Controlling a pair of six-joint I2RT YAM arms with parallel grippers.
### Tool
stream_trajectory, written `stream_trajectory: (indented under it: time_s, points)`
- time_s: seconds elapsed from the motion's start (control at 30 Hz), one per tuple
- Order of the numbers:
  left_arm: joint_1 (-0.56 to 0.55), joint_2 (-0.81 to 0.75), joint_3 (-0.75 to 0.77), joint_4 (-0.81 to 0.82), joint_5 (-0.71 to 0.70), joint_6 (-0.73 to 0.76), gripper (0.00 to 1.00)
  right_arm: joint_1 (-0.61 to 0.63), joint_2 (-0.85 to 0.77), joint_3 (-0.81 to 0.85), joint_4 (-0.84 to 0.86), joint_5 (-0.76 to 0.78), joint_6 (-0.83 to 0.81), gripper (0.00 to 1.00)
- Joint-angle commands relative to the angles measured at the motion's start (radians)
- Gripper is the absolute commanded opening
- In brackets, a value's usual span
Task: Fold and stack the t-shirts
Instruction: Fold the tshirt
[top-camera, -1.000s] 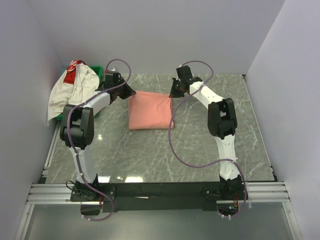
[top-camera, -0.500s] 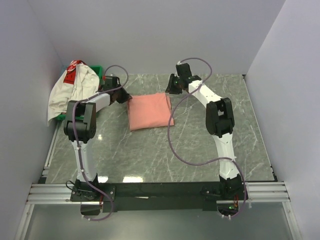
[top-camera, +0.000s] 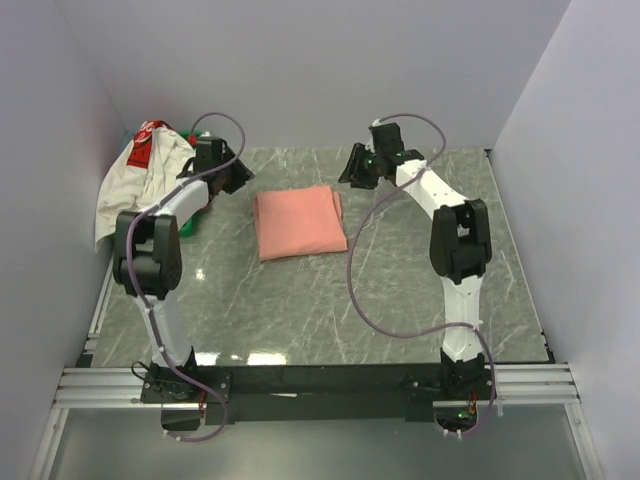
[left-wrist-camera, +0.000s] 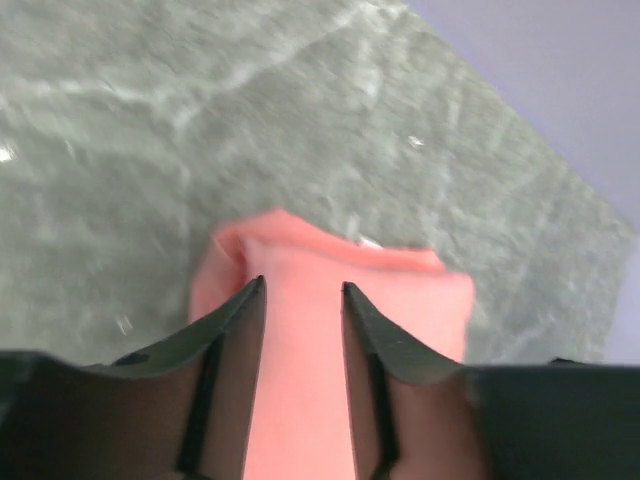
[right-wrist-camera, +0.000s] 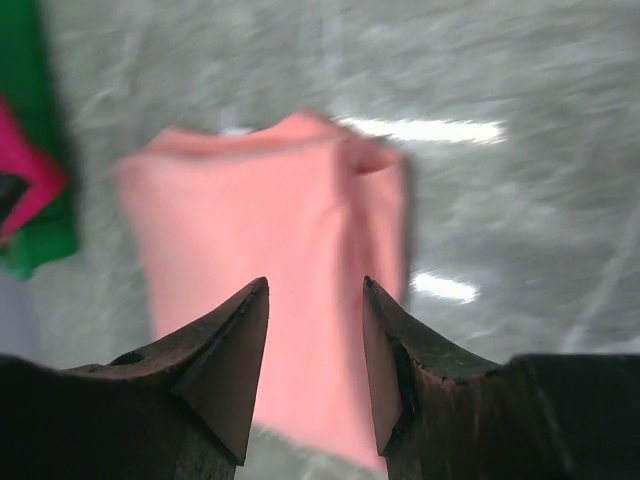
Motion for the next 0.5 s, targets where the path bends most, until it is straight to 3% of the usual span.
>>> stream_trajectory:
  time_s: [0.0,0.2,0.33,0.47]
  points:
    - [-0.063,-0.147,-0.082,0.03,0.018,-0.056,0.4,0.038,-0.12,-0.078,0.122,-0.185,0.081,0.5]
    - [-0.157,-0.192,-0.324,0.181,0.137,-0.193,0.07,0.09,-0.068,-0.162,0.294,-0.374,0.219,0.49]
    - [-0.194,-0.175,-0.395,0.205,0.132,-0.207,0.01,0.092,-0.022,-0.266,0.45,-0.446,0.302,0.5]
    - [-0.195,-0.155,-0.472,0.22,0.102,-0.236,0.01,0.072,0.04,-0.317,0.507,-0.46,0.338,0.49]
